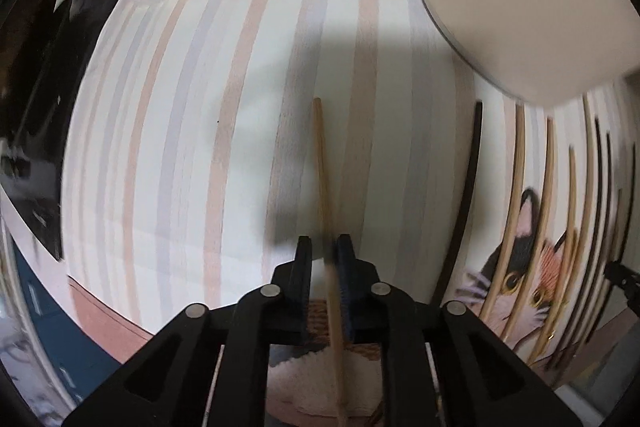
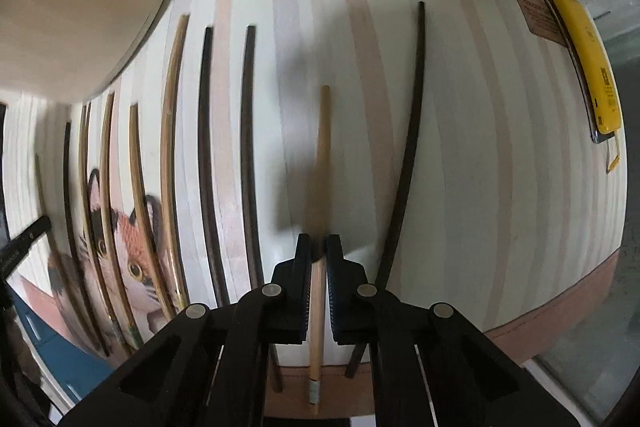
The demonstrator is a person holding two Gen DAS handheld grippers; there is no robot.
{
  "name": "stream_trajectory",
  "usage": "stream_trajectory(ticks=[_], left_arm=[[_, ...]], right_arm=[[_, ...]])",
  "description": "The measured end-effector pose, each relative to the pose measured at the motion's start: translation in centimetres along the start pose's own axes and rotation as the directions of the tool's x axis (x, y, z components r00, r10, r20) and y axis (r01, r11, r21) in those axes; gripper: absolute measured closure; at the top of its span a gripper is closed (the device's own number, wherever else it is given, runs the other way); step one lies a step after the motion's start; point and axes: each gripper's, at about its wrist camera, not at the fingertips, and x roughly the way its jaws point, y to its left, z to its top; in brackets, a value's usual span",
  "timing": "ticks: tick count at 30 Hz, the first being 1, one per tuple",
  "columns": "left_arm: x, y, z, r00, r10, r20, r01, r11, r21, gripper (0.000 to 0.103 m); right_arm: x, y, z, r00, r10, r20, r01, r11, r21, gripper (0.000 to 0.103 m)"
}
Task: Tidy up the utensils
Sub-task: 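Close the left tool on a light wooden chopstick while the right tool grasps another, then lift both held wooden chopsticks upright and carry them over the beige holder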
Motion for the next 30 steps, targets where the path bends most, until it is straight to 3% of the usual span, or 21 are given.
stream_trajectory(ticks=[4,8,12,22,30], left_arm=[[0.3,-0.4,-0.2,1.0,0.027,-0.005,-0.027,0.999,0.027,0.092],[0.9,-0.8,-0.2,1.0,0.03,-0.008,-0.03,0.999,0.023,0.092],[0.1,-3.7,0.7,1.0,0.03,-0.005,-0.03,0.999,0.023,0.092],[-0.7,-5.2,0.7,0.999,0.044,0.003,-0.044,0.998,0.047,0.093],[-0.9,-5.5,0.8,0.999,0.037,0.015,-0.037,0.998,0.045,0.098]], right_arm=[[0.8,2.3,-0.7,0.999,-0.044,-0.013,0.043,0.998,-0.055,0.095],[1.0,3.8,-0.7,0.997,-0.072,-0.021,0.071,0.997,-0.039,0.095],[1.6,5.8,-0.4,0.997,-0.074,-0.029,0.073,0.997,-0.04,0.095],[1.2,3.0,-0.8,0.995,-0.094,-0.03,0.093,0.995,-0.032,0.095],[1.2,4.7,-0.9,0.988,-0.151,-0.014,0.15,0.988,-0.048,0.094]])
